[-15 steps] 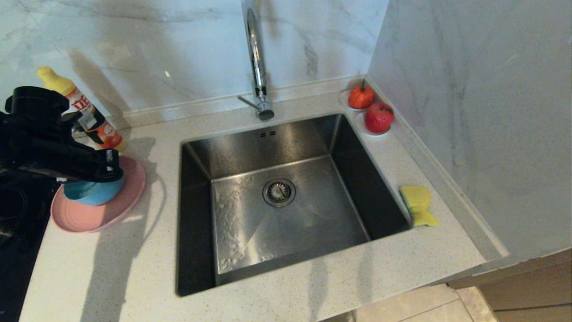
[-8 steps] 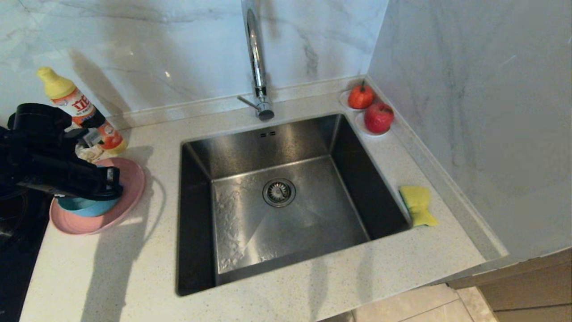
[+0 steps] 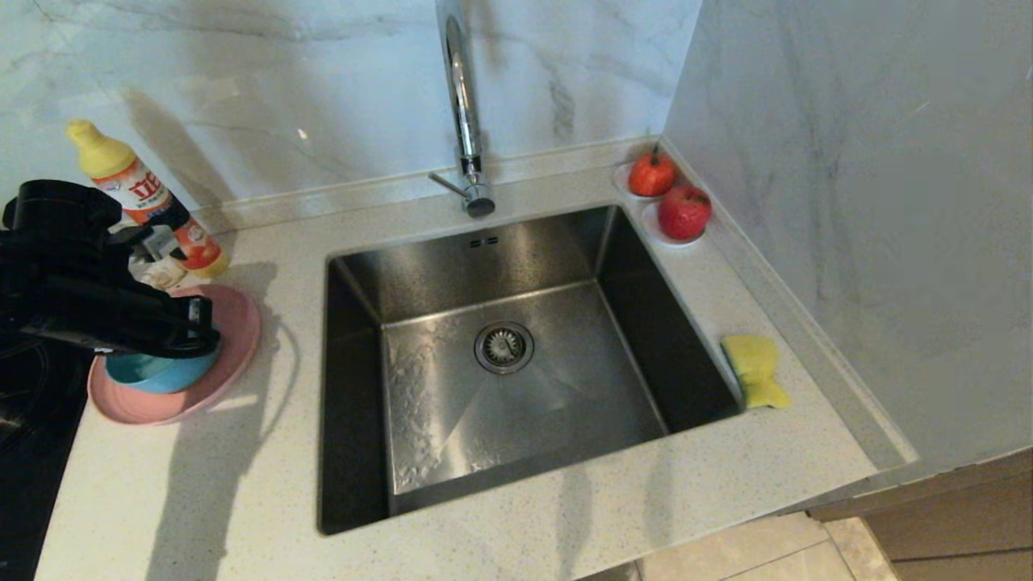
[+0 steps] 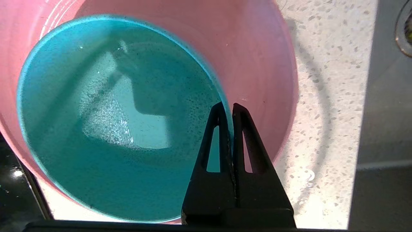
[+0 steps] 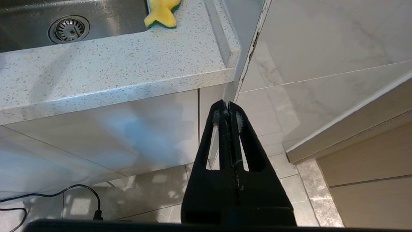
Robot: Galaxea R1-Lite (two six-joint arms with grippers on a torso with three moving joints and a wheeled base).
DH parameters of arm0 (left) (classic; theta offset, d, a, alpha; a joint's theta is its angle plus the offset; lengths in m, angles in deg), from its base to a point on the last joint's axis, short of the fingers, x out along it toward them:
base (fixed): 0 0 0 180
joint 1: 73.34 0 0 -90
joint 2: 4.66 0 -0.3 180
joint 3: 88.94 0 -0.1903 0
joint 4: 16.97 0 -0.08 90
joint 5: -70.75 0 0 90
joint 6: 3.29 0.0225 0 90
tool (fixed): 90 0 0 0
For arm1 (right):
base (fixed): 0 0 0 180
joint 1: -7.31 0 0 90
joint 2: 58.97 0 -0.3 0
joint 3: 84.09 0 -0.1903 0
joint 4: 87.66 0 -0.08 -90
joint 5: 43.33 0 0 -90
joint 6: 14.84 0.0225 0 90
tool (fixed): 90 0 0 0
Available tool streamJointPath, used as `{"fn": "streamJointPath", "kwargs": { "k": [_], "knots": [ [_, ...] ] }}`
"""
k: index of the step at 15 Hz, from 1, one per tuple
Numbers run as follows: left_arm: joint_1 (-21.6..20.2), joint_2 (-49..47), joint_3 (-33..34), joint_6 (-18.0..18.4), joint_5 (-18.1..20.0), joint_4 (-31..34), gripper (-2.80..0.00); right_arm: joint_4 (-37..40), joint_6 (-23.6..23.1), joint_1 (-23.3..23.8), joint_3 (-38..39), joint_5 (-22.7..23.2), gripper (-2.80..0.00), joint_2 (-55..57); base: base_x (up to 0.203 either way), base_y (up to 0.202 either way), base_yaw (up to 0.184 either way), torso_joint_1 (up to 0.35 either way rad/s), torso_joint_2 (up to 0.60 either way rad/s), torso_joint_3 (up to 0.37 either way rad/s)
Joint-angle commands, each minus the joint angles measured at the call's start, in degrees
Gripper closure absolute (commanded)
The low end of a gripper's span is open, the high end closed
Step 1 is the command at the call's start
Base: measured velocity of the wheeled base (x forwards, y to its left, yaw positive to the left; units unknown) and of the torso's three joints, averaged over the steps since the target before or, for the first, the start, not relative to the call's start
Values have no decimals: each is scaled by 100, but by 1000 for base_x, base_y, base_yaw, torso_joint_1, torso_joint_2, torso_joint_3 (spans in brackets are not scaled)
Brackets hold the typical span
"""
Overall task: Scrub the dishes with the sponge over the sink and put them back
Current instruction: Place the bowl on the plate
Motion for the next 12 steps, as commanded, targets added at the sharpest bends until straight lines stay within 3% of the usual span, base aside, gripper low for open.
{"fn": "streamJointPath", "kwargs": {
  "k": [1, 12],
  "knots": [
    [-3, 38, 10, -9, 29, -12, 0, -2, 0, -1, 0, -8, 0, 9, 0, 0, 0, 0, 0, 0],
    [199, -72, 28, -18, 21, -16, 0, -2, 0, -1, 0, -4, 0, 9, 0, 0, 0, 0, 0, 0]
  ]
}}
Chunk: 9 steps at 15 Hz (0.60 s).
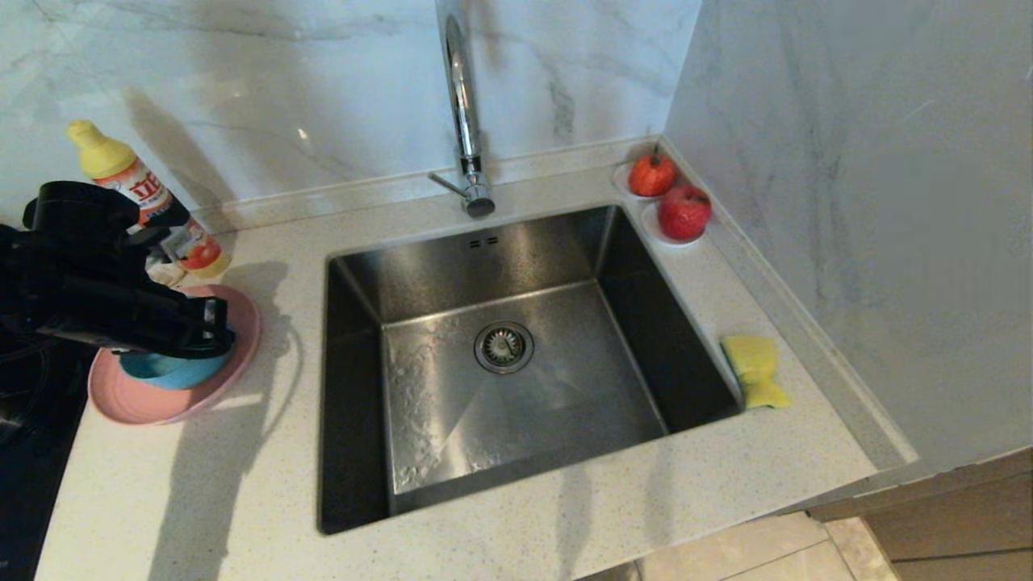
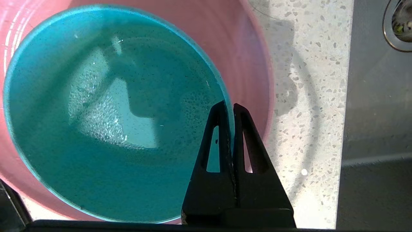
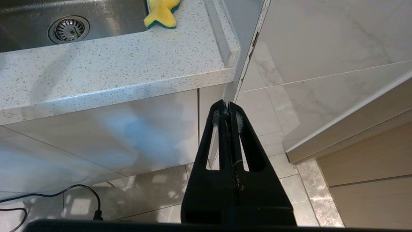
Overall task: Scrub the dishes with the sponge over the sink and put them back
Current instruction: Place the bowl on the plate
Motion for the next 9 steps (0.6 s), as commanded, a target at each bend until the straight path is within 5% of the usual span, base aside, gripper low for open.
{"fn": "streamJointPath", "kwargs": {
  "k": [1, 2, 9],
  "knots": [
    [3, -22, -8, -38, -1, 6, 0, -2, 1, -1, 0, 3, 0, 9, 0, 0, 0, 0, 0, 0],
    [3, -16, -1, -86, -1, 6, -280, -2, 1, -1, 0, -4, 0, 9, 0, 0, 0, 0, 0, 0],
    [-9, 413, -101, -264, -37, -343, -280, -2, 1, -1, 0, 3, 0, 9, 0, 0, 0, 0, 0, 0]
  ]
}}
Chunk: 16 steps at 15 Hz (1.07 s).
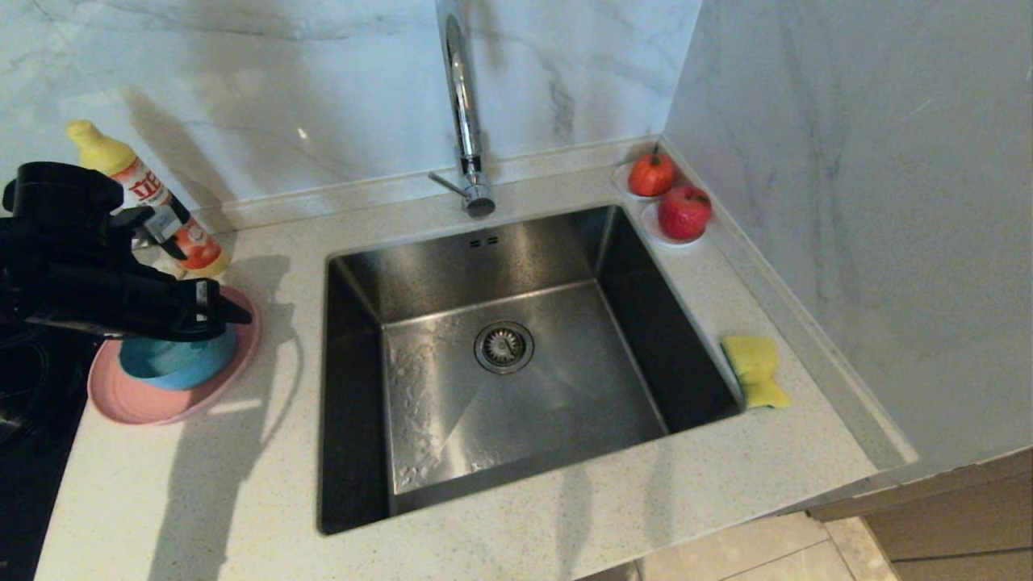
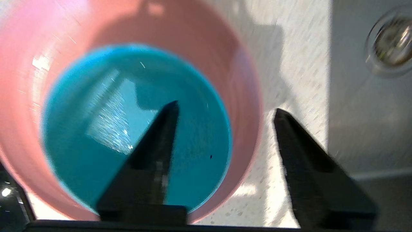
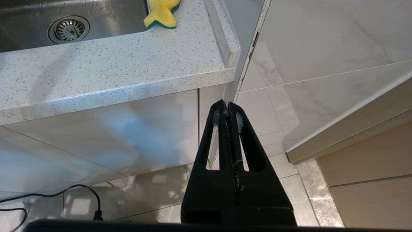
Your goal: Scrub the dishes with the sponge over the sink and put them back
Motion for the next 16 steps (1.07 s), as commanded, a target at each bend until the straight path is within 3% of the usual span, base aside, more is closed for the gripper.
{"fn": "streamJointPath", "kwargs": {
  "k": [1, 2, 3, 6, 9, 12, 16],
  "knots": [
    [-13, 340, -199, -171, -19, -151, -280, -2, -1, -1, 0, -5, 0, 9, 0, 0, 0, 0, 0, 0],
    [-25, 501, -342, -247, -39, -209, -280, -2, -1, 0, 0, -3, 0, 9, 0, 0, 0, 0, 0, 0],
    [-29, 694, -432, -277, -71, -216, 0, -2, -1, -1, 0, 2, 0, 9, 0, 0, 0, 0, 0, 0],
    [32, 1404, -535, -264, -131, -228, 0, -2, -1, -1, 0, 4, 0, 9, 0, 0, 0, 0, 0, 0],
    [367, 2180, -298, -297, -151, -243, 0, -2, -1, -1, 0, 1, 0, 9, 0, 0, 0, 0, 0, 0],
    [841, 3277, 336, -300, -362, -247, 0, -2, -1, -1, 0, 4, 0, 9, 0, 0, 0, 0, 0, 0],
    [980, 5096, 1541, -277, -442, -239, 0, -2, 0, -1, 0, 4, 0, 9, 0, 0, 0, 0, 0, 0]
  ]
}}
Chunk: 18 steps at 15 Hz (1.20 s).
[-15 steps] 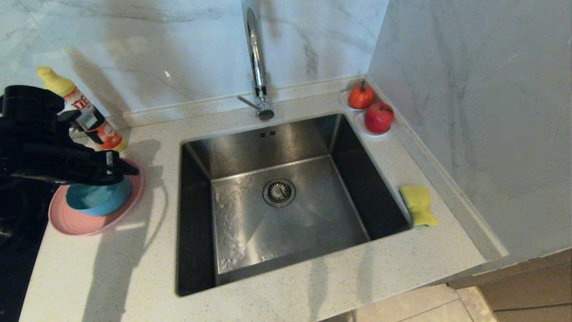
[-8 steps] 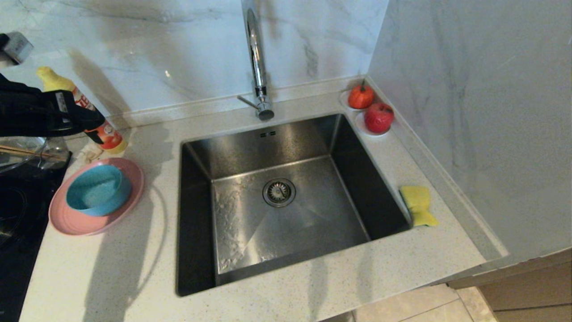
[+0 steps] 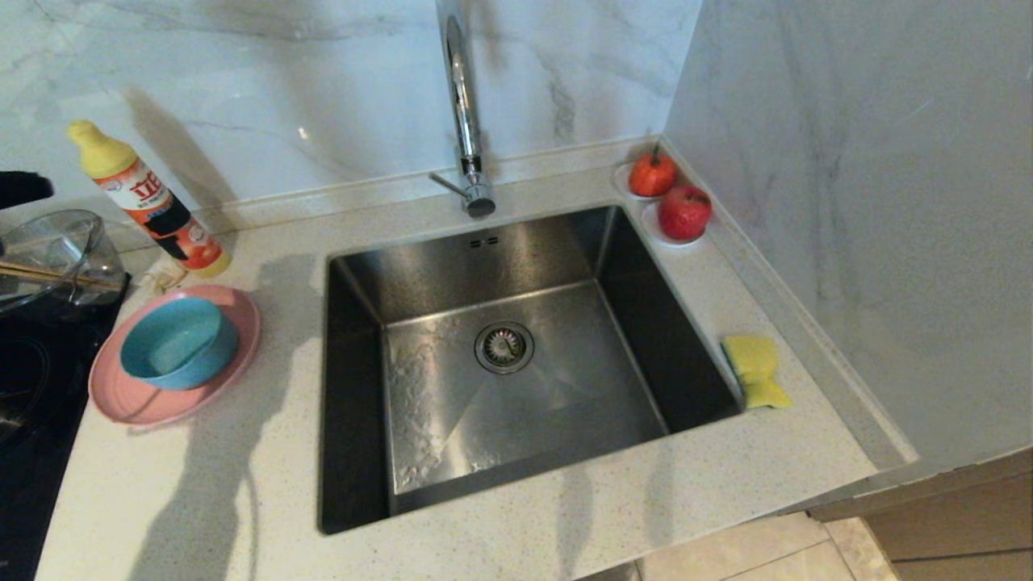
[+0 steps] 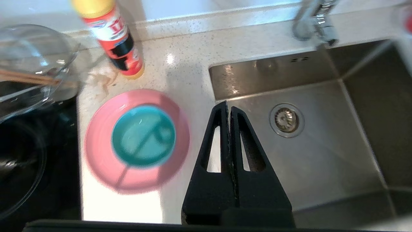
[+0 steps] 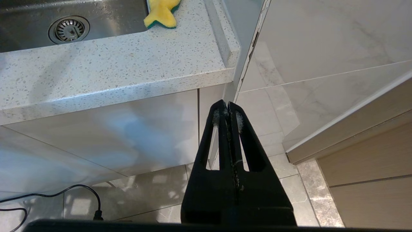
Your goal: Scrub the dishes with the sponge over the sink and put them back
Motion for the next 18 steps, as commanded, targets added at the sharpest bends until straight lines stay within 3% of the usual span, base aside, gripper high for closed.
{"fn": "streamJointPath", "kwargs": {
  "k": [1, 7, 11, 14, 16, 18],
  "knots": [
    [64, 1569, 867, -5, -20, 8, 0, -2, -2, 0, 0, -6, 0, 9, 0, 0, 0, 0, 0, 0],
    [73, 4424, 3793, -23, -47, 47, 0, -2, -2, -1, 0, 1, 0, 0, 0, 0, 0, 0, 0, 0],
    [190, 5922, 4906, 154, 44, 295, 0, -2, 5, -1, 0, 2, 0, 9, 0, 0, 0, 0, 0, 0],
    [230, 6214, 5837, 362, 76, 247, 0, -2, -2, 0, 0, -4, 0, 0, 0, 0, 0, 0, 0, 0],
    [236, 6201, 6402, 694, -45, -161, 0, -2, -2, 4, 0, 0, 0, 9, 0, 0, 0, 0, 0, 0],
    [237, 6198, 6464, 564, -126, -327, 0, -2, -2, -1, 0, 0, 0, 9, 0, 0, 0, 0, 0, 0]
  ]
}}
